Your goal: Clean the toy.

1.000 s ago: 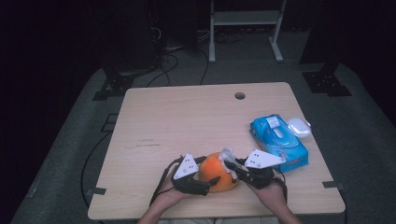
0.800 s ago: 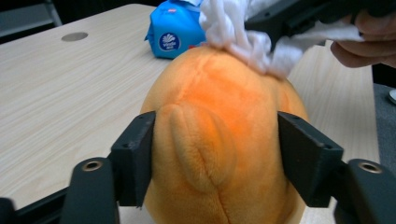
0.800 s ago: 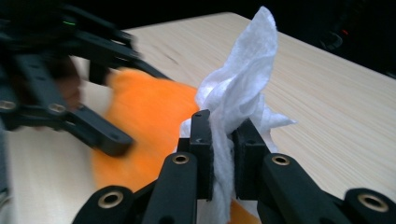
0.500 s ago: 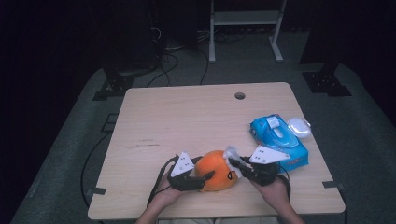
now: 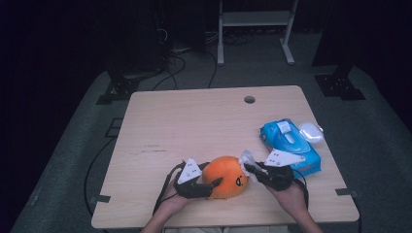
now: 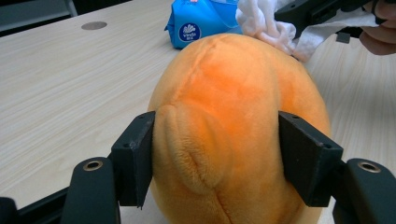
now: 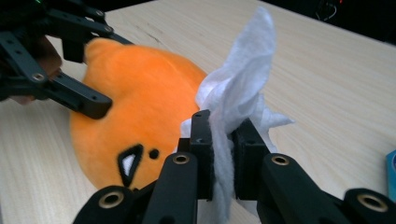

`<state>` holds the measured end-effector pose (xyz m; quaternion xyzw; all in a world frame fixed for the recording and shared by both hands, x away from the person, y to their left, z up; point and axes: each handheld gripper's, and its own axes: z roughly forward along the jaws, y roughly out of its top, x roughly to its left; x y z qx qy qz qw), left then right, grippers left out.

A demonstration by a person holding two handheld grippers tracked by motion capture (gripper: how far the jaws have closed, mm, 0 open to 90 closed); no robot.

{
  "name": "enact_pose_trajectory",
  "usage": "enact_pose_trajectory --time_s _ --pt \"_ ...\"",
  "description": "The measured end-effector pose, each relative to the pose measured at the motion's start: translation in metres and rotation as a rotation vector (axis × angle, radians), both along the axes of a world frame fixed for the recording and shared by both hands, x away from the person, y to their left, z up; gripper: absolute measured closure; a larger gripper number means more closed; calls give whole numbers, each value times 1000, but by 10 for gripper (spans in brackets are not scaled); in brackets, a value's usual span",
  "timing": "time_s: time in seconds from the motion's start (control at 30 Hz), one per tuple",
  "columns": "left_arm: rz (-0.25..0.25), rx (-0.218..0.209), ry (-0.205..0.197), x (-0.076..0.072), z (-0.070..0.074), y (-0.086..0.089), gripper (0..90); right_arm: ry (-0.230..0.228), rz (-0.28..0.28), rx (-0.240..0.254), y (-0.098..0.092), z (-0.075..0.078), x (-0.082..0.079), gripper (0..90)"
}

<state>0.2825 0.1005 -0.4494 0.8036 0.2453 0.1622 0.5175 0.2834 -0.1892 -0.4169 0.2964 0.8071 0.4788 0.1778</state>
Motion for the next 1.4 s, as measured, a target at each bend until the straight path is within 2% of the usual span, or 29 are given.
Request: enact_pose_trajectory --time_s 0.1,0.13,0.2,0.23,0.3,0.37,0.4,0.43,0.47,0.57,0.6,0.67,0.8,0.87,0.93,0.97,1.0,1.03,1.1,1.23,1.27,1.33,1.4 --pt "10 -5 5 1 0 -1 326 38 -31 7 -4 -8 6 801" --pt "10 -5 8 1 0 -1 324 62 -43 26 -5 -10 8 801" --pt "10 -1 10 1 0 -1 319 48 -45 35 -4 -7 6 801" --pt "8 -3 12 1 0 0 318 46 -39 60 -3 -4 3 801" --pt "-13 -10 29 1 1 0 304 37 -10 77 3 1 0 801" --pt "-60 -7 77 2 8 2 241 22 24 47 10 -1 -2 801" --pt "-77 -3 78 2 11 4 198 24 53 53 12 -2 -4 801" --pt "-91 3 57 1 14 6 185 20 76 54 14 -2 -5 801" --pt "-94 3 50 1 15 7 179 -2 101 34 18 0 -9 801" --pt "-92 1 59 4 14 8 140 -38 156 21 26 5 -15 800" --pt "-95 0 63 5 11 7 146 -49 156 15 27 5 -16 800" --pt "-81 9 41 4 10 6 237 -45 136 16 26 3 -15 800" --pt "-55 14 34 5 9 4 289 23 66 65 15 0 -5 801" --pt "-48 20 37 5 8 5 300 36 64 84 15 2 -6 801" --pt "-27 4 60 7 7 8 304 18 125 89 22 7 -14 801" --pt "-22 1 66 8 7 9 304 6 156 79 27 7 -17 801" --pt "-19 0 72 9 7 11 304 -5 156 53 31 7 -20 801" --pt "-16 -1 77 9 7 12 305 -30 155 17 36 5 -21 801" --pt "-5 -10 82 9 6 12 311 -15 126 22 32 2 -16 802" --pt "0 -16 90 10 5 14 313 2 18 26 14 -2 -4 802" --pt "0 -15 89 10 4 14 313 9 8 26 11 -3 -3 802" --pt "3 -13 87 10 4 14 312 11 9 46 12 -2 -4 801" --pt "6 -18 89 9 3 14 311 -14 37 43 18 0 -9 800"
